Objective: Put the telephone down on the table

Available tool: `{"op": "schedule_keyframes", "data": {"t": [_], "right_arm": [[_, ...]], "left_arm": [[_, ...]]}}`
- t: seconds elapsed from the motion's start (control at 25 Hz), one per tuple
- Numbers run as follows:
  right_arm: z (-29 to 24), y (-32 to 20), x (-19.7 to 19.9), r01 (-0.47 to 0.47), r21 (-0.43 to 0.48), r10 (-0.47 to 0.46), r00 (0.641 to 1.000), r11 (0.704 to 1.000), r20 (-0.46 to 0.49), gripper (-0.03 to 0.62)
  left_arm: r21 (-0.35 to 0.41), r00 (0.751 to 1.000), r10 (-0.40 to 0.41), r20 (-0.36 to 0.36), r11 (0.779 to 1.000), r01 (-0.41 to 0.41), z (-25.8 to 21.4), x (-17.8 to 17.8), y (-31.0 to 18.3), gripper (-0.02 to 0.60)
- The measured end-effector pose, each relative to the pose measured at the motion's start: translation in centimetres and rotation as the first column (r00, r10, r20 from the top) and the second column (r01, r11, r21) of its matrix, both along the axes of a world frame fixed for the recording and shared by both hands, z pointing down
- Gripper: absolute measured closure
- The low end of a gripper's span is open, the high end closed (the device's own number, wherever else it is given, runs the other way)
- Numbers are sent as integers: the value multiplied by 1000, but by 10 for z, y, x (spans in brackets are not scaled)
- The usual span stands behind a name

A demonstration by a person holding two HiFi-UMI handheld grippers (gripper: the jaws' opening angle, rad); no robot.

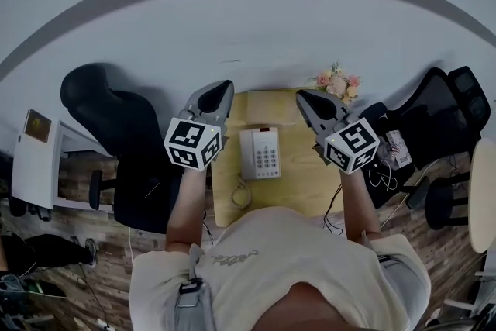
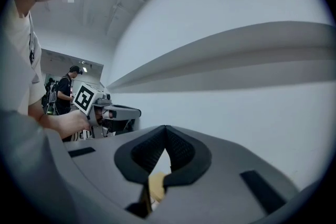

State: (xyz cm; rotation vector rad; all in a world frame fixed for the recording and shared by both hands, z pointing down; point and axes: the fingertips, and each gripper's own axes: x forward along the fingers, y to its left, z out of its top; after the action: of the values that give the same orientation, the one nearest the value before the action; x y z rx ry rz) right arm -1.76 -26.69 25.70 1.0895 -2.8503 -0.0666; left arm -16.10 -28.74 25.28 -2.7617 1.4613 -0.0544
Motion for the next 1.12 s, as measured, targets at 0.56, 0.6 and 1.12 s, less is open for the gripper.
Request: {"op": "schedule_keyframes", "data": {"t": [0.56,0.6,1.12], "right_arm": [[-30,-6,0,-89,67,88,996,994,21,591],[-30,-4,0,-89,67,87,996,994,29,591],[-9,19,-8,-53,5,53,998,999,20,591]], "left_arm": [[136,979,-178,101,977,164,-29,-24,12,563],[129,981,-171,86,979,160,-28,-24,13,563],[69,993,-113,33,992,110,-12,-11,25,563]]}}
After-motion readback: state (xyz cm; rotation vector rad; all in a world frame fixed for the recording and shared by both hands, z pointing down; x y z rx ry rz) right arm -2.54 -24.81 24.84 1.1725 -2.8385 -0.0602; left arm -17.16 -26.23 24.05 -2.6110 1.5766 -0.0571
